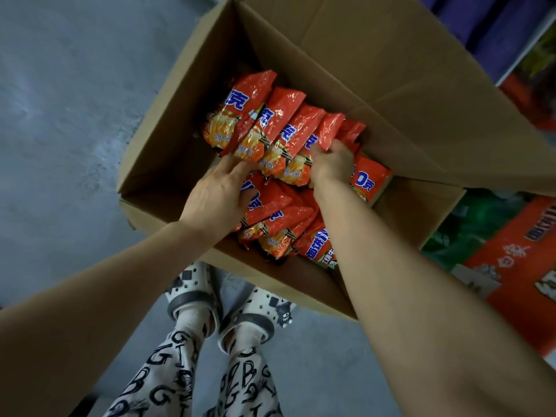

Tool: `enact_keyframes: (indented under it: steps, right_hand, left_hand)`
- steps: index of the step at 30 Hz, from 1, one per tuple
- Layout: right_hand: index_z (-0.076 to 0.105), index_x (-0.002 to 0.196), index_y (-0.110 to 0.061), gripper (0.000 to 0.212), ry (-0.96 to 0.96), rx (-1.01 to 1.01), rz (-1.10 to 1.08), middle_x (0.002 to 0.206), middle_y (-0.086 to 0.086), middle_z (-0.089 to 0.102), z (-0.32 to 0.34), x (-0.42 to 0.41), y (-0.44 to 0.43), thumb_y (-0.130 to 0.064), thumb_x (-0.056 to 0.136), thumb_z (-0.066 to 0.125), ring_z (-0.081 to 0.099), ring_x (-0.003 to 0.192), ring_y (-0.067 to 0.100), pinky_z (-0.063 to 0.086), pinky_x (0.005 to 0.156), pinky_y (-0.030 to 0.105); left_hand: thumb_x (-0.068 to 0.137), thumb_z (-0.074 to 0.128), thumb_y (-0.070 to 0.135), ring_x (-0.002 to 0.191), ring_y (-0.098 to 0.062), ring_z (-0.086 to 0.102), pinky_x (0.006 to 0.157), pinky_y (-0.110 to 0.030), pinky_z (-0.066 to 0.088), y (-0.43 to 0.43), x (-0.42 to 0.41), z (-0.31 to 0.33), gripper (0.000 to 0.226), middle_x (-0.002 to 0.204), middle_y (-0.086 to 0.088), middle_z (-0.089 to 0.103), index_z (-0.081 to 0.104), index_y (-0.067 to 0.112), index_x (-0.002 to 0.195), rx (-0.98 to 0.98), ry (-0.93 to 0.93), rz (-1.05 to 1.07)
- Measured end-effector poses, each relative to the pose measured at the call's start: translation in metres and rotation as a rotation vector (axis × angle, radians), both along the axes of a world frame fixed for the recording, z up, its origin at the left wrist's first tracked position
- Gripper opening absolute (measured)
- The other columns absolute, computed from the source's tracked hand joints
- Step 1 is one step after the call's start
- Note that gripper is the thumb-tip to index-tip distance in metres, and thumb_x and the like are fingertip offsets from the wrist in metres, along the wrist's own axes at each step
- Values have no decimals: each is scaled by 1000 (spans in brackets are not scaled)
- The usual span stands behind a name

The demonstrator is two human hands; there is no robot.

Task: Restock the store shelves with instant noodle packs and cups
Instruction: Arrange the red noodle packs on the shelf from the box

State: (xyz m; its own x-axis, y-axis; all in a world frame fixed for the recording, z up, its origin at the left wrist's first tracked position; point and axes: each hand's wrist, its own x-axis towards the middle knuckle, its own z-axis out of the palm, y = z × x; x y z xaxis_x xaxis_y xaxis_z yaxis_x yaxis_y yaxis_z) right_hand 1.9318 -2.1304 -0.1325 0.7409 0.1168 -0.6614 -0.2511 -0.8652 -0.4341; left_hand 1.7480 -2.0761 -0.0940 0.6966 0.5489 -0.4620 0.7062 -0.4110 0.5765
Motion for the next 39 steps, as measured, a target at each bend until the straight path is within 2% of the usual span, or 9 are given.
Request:
enact_keyframes:
  steps: [6, 14, 17, 20, 23, 27, 30, 34, 39]
  right_hand:
    - [44, 142, -25, 40, 159, 191, -125, 139, 4, 52, 37, -14, -22, -31, 102, 49, 56, 123, 25, 51, 100, 49]
    - [57, 126, -25, 25, 341, 320, -524, 108, 4, 72, 115, 5, -78, -21, 102, 52, 72, 91, 20, 55, 71, 35]
    - [61, 122, -24, 24, 482, 361, -569, 105, 6, 75, 138, 11, -90, -19, 99, 56, 73, 91, 23, 56, 78, 42]
    - [59, 128, -22, 31, 614, 404, -512, 117, 9, 72, 151, 9, -90, -20, 98, 55, 68, 108, 29, 54, 92, 49]
    - [62, 123, -26, 27, 651, 404, -400, 116, 5, 72, 152, 0, -83, -18, 99, 52, 68, 108, 26, 54, 93, 49]
    - [64, 114, -32, 19, 509, 264, -143, 112, -4, 73, 132, -10, -74, -25, 99, 55, 68, 106, 20, 54, 91, 45]
    - [58, 113, -31, 14, 352, 167, 27, 119, -5, 65, 115, -13, -67, -30, 100, 56, 63, 109, 16, 53, 90, 39]
    - [45, 141, -24, 42, 110, 83, 171, 133, -1, 58, 96, 0, -49, -20, 101, 55, 59, 115, 16, 48, 85, 27]
    - [30, 152, -22, 62, -30, -55, 198, 149, 4, 47, 56, 23, -29, -16, 98, 59, 55, 128, 25, 53, 99, 45]
  left_hand:
    - [94, 61, 26, 122, -27, 54, 96, -43, 51, 7, -3, 25, 47, 138, -7, 49, 48, 20, 138, 3, 9, 14]
    - [96, 57, 30, 116, -27, 59, 94, -40, 50, 10, 13, 81, 46, 138, -7, 50, 48, 19, 139, -63, 26, 120]
    - [99, 51, 41, 121, -24, 56, 99, -40, 48, 12, 22, 101, 52, 138, -4, 52, 42, 20, 145, -231, 81, 241]
    - [95, 53, 50, 107, -18, 64, 95, -40, 53, 14, 25, 113, 55, 122, 5, 62, 43, 25, 142, -557, 75, 424]
    - [88, 67, 41, 96, -15, 70, 86, -39, 57, 13, 22, 114, 53, 113, 2, 68, 47, 23, 134, -842, 12, 696]
    - [86, 72, 25, 93, -11, 67, 71, -28, 55, 11, 11, 102, 55, 109, 6, 65, 44, 22, 133, -831, -44, 832]
    - [88, 71, 24, 100, -17, 66, 80, -36, 57, 13, -2, 87, 56, 119, 1, 64, 43, 19, 136, -746, -6, 859]
    - [88, 70, 25, 108, -21, 63, 93, -48, 54, 14, -15, 66, 54, 125, -1, 62, 43, 21, 135, -656, 11, 892]
    - [91, 67, 24, 109, -18, 62, 94, -44, 53, 18, -18, 43, 48, 123, 1, 61, 43, 21, 133, -598, -29, 907]
